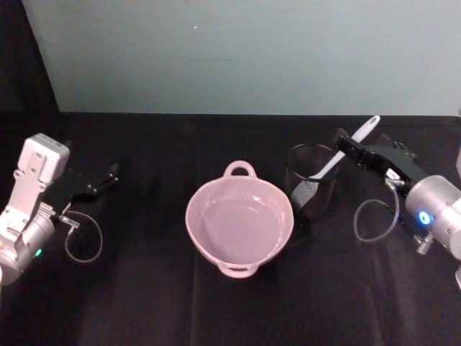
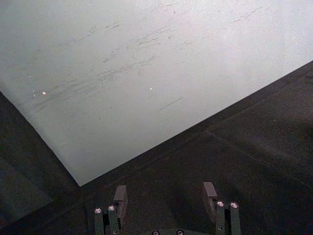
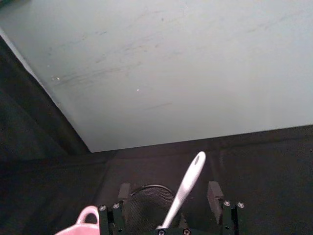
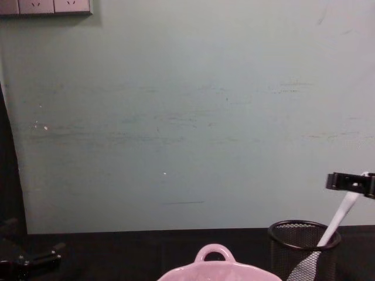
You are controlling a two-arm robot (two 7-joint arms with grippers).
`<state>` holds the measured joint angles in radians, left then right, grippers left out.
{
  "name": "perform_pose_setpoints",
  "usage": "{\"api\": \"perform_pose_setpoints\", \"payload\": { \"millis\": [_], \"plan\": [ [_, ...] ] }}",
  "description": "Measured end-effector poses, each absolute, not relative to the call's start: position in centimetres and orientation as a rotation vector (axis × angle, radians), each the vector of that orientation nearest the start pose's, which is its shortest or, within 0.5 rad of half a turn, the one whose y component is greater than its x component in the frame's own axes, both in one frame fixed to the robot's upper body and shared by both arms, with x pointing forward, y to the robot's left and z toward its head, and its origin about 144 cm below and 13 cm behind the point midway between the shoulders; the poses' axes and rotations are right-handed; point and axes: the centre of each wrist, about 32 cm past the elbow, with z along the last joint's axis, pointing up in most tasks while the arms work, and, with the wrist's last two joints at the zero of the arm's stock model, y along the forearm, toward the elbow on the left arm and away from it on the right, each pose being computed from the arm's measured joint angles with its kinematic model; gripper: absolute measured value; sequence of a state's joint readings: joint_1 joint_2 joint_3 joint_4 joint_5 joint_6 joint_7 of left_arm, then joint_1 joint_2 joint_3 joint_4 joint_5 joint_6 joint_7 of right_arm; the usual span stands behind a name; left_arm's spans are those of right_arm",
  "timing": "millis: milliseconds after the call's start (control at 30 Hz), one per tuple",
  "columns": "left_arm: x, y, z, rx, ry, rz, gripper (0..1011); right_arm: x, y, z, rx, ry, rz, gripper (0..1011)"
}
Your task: Use the one hand to pick up the spoon and stir the clear water in the bowl.
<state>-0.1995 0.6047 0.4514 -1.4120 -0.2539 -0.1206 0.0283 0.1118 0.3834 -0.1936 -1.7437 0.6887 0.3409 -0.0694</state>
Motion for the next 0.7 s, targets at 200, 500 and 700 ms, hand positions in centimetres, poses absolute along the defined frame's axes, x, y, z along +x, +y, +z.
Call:
{"api": "perform_pose_setpoints", "payload": {
  "millis": [200,500,700],
  "plan": [
    [48.9,31.0,114.0,0.304,-0.285,1.248,1011,46.1,-26.6,122.8,0.019,0.243,-1.336,1003],
    [48.9,31.0,114.0,0.304,-0.285,1.248,1011,43.5,-29.0,122.4,-0.079,0.055,-1.385,1003],
    [48.9,31.0,114.0,0.304,-0.285,1.248,1011,42.6,-31.0,120.6,-0.103,0.039,-1.424,1003]
  ]
}}
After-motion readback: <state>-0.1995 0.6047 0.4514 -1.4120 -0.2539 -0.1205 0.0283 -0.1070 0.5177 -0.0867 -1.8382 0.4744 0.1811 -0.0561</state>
